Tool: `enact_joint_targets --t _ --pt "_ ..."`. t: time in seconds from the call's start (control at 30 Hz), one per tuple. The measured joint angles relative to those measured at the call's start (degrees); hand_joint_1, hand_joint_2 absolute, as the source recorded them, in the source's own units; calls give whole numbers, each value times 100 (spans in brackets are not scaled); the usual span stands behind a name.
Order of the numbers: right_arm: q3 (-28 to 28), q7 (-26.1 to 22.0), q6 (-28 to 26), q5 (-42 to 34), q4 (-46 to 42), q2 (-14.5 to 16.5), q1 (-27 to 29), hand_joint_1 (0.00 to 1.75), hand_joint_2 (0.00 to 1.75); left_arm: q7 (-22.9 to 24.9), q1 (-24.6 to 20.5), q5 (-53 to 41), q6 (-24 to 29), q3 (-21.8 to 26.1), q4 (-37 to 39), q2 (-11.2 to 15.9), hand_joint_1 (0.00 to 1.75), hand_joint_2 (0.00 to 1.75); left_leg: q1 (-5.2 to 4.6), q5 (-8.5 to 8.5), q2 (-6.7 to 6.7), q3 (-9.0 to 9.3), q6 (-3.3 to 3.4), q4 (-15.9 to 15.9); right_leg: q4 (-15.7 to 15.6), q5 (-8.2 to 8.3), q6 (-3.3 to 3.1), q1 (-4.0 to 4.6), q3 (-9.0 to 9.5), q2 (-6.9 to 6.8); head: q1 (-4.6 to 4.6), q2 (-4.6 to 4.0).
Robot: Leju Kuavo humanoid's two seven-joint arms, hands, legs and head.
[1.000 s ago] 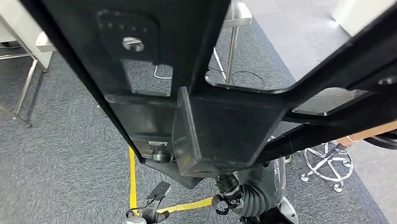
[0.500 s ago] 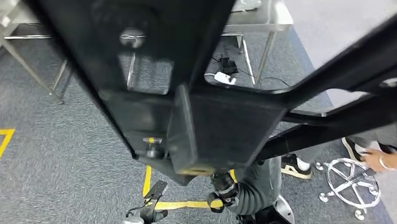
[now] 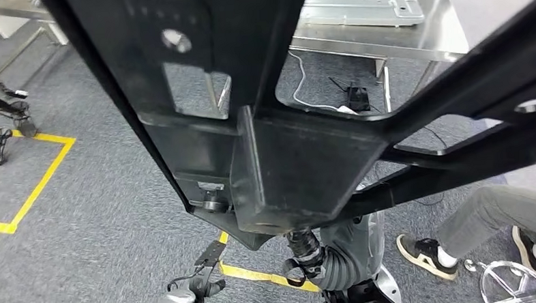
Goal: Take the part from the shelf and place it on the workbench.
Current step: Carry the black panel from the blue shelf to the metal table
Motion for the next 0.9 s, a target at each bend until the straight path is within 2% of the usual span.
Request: enact_joint_targets --t 0.03,0.07,0.1,0.17,0.23,0.27,0.3,0.37,0.43,0.5,0.57,0.63,0.7,0.73,0.77,0.8,0.87,0.9 --pt "0 2 -2 1 0 3 -2 175 175 -2 9 -5 2 0 1 4 0 175 15 11 -31 -14 -41 -14 -23 19 -26 -9 21 -75 7 0" --pt "0 1 -4 1 1 7 -3 175 175 -3 16 -11 4 0 1 6 0 175 6 -15 49 -37 -75 19 -63 38 -54 -22 53 -142 3 -1" --pt "1 -1 -8 1 1 15 -4 175 175 -5 15 -16 5 0 2 8 0 175 -5 -93 201 -100 -108 139 -107 57 -90 -34 85 -220 -14 -1" --pt "2 -1 -31 1 3 27 3 175 175 -19 -3 -34 3 -1 2 7 0 175 -17 -404 602 -378 -159 711 -148 67 -139 -24 125 -367 -48 -1" --pt "2 31 -95 37 7 31 21 175 175 -35 -5 -100 -2 -9 2 7 0 175 2 -646 758 -693 -200 1347 -146 57 -158 -5 127 -497 -62 0" --pt "2 74 -141 84 8 30 31 175 175 -41 3 -160 -4 -24 2 7 0 175 6 -635 783 -738 -211 1449 -144 52 -157 -3 127 -542 -64 -1" --pt "2 139 -197 152 6 29 42 175 175 -45 11 -235 -3 -51 2 4 0 175 8 -529 796 -670 -214 1335 -140 45 -149 -4 129 -576 -65 -1" --pt "2 302 -309 296 -24 21 79 175 175 -55 14 -367 14 -113 2 -8 0 175 7 -217 829 -269 -188 623 -121 20 -112 -3 139 -616 -66 -1" --pt "2 460 -386 365 -100 -3 139 175 175 -67 14 -413 48 -163 2 -36 0 175 -16 -76 860 59 -124 61 -92 -16 -53 21 139 -635 -57 0" --pt "2 593 -411 335 -177 -42 189 175 175 -67 31 -355 84 -194 3 -56 0 175 -48 -97 860 119 -57 -26 -88 -38 9 42 143 -640 -44 0" --pt "2 663 -412 250 -217 -85 216 175 175 -55 46 -259 102 -202 4 -52 0 175 -37 -92 839 145 12 -56 -64 -82 70 29 147 -631 -37 0" --pt "2 660 -411 167 -243 -127 228 175 175 -42 38 -210 90 -203 5 -43 0 175 -13 -76 808 180 82 -99 262 -297 118 7 10 -581 -16 -1" --pt "2 618 -400 101 -255 -167 237 175 175 -28 34 -202 64 -204 8 -31 0 175 -19 -80 766 183 123 -102 997 -641 145 -3 -346 -535 7 -1" --pt "2 593 -391 78 -255 -185 243 175 175 -23 42 -203 51 -205 9 -23 0 175 -25 -85 744 183 131 -98 1326 -744 155 -4 -523 -529 10 -1" --pt "2 562 -384 54 -254 -201 247 175 175 -21 53 -207 36 -207 10 -15 0 175 -29 -92 719 184 136 -90 1495 -742 161 -5 -630 -527 11 0" --pt "2 528 -384 29 -254 -211 250 175 175 -26 63 -211 19 -209 10 -9 0 175 -30 -100 696 187 136 -80 1442 -626 159 -5 -633 -525 11 0" --pt "2 469 -399 -28 -254 -219 252 175 175 -47 71 -218 -14 -211 12 -3 0 175 -27 -125 639 195 114 -48 787 -208 134 -8 -376 -500 14 0" --pt "2 448 -407 -51 -254 -220 252 175 175 -58 70 -219 -26 -212 13 -2 0 175 -36 -140 615 187 93 -23 427 -63 114 -2 -224 -470 17 0"
